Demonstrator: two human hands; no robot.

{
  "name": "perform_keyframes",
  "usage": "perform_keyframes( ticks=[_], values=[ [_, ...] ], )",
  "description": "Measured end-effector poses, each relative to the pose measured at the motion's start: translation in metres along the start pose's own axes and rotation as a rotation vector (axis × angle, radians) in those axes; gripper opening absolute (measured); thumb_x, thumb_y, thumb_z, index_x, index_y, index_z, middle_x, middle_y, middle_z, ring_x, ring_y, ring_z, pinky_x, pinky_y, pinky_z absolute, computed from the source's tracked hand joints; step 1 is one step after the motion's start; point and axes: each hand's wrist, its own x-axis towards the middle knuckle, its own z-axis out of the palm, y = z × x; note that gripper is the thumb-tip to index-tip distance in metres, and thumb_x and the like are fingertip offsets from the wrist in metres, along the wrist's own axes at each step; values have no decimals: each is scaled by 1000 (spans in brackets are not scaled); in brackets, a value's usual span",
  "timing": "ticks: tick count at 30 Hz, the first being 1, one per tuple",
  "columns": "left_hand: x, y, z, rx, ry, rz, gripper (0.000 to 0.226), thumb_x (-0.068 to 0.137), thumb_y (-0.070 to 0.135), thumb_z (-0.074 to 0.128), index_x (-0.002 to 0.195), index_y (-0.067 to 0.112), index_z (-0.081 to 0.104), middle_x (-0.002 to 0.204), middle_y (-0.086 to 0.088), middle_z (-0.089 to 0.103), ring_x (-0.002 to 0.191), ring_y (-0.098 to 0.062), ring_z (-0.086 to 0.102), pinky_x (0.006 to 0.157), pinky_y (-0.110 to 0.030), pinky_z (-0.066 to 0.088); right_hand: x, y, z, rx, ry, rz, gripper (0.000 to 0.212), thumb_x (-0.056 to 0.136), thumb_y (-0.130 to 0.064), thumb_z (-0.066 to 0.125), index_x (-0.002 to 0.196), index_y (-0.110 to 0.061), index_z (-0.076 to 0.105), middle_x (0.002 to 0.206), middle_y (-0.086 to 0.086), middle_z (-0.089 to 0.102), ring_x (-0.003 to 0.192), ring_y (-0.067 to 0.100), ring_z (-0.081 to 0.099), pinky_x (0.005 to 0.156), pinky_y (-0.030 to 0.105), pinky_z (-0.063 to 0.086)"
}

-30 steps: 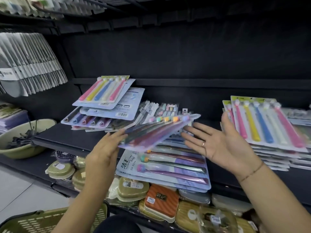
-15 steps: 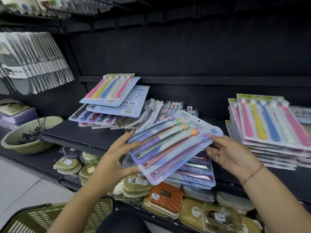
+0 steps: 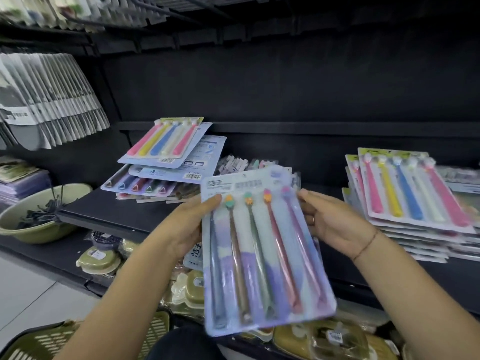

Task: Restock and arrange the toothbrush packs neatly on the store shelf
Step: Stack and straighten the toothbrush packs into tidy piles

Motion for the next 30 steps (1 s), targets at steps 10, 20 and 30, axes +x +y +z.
perform_keyframes(
  ticks=[10,20,30],
  values=[
    [-51,-64,10,-326,391,14,13,90,11,65,103,10,66,82,1,77,66,-10,72,51,-25,56,-46,46,-28,-108,120,51,59,69,-16,83,121,-14,56,95,12,73,73,16,68,60,28,54],
    [-44,-61,-21,486,578,264,64,80,51,68,135,21,54,123,-7,56,104,-14,55,86,-29,47,11,56,-31,-400,340,-107,43,89,-14,69,129,-12,53,116,9,63,98,19,62,84,29,48],
    [-11,-59,-8,394,329,133,54,92,26,66,143,23,46,105,20,63,97,-13,68,89,-43,56,63,28,-18,-749,460,-192,49,88,-39,68,127,-14,54,140,13,42,129,30,42,110,40,35]
  ],
)
